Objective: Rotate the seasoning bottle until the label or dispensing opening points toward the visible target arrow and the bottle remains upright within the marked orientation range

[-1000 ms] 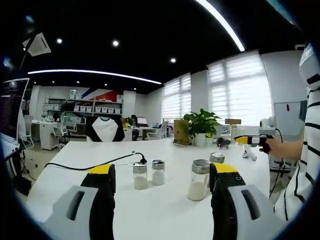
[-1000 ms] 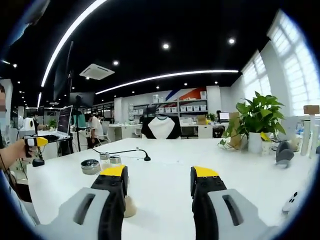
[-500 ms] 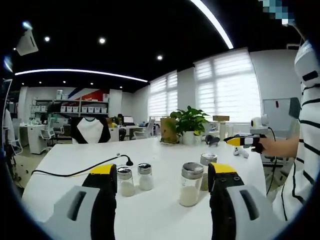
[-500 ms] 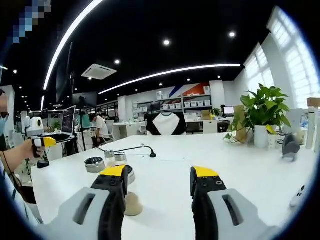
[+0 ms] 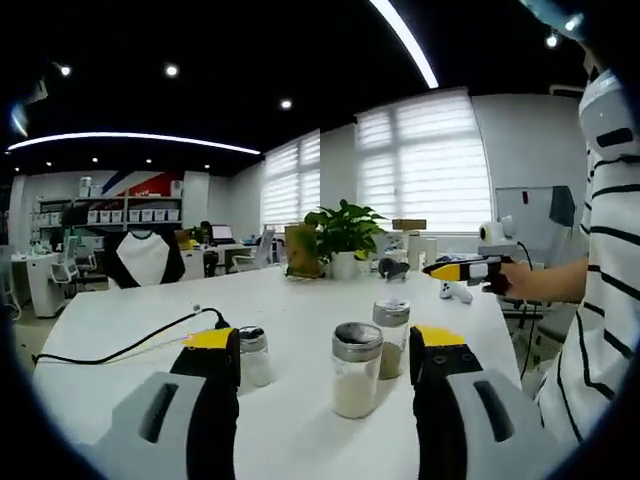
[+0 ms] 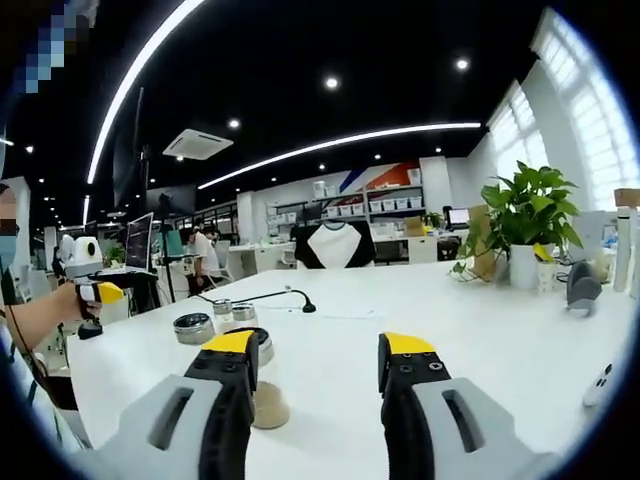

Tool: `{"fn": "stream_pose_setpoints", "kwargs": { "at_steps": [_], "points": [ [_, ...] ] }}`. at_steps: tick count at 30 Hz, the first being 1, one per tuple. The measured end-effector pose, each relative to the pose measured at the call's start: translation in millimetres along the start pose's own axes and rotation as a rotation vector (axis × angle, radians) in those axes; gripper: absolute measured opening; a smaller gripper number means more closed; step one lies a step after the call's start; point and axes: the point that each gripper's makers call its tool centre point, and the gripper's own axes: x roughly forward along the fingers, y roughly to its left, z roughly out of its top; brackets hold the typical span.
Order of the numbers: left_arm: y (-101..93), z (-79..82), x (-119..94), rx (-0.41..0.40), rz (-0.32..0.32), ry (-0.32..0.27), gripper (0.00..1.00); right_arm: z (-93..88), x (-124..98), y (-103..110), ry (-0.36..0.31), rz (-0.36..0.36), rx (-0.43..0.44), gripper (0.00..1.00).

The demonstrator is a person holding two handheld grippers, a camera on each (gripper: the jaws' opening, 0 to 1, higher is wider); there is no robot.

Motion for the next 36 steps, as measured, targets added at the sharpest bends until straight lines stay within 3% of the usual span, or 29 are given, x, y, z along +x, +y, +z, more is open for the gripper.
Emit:
{"fn": "stream_pose_setpoints", "kwargs": {
  "at_steps": [8,13,16,24,36],
  "points": [
    [-10.2,2.4,44.2,-0.015,-0.119,-0.004,0.72,0.7,-0.9,5.8,0.006,0.015,-0.008,0.46],
    [-14.5,-11.0,61.0,-0.016,-0.149,0.034,0.71,-1.0,-4.5,4.8,0.013,0.006,-0.014,0.45],
    [-19.4,-15.4,64.3,-0.018,-0.174,0.035,0.64,-1.6,-7.0,1.8,0.014,-0.004,-0.011,0.45],
    [-25.3,-33.2,75.1,-0.01,-0.189,0.075,0.64,-1.7,-8.3,-1.4,0.017,-0.015,-0.014,0.45],
    [-29.8,-37.9,80.3,-0.02,-0.205,0.085,0.54,-1.3,-9.3,-2.8,0.016,-0.023,-0.017,0.45]
  ]
}}
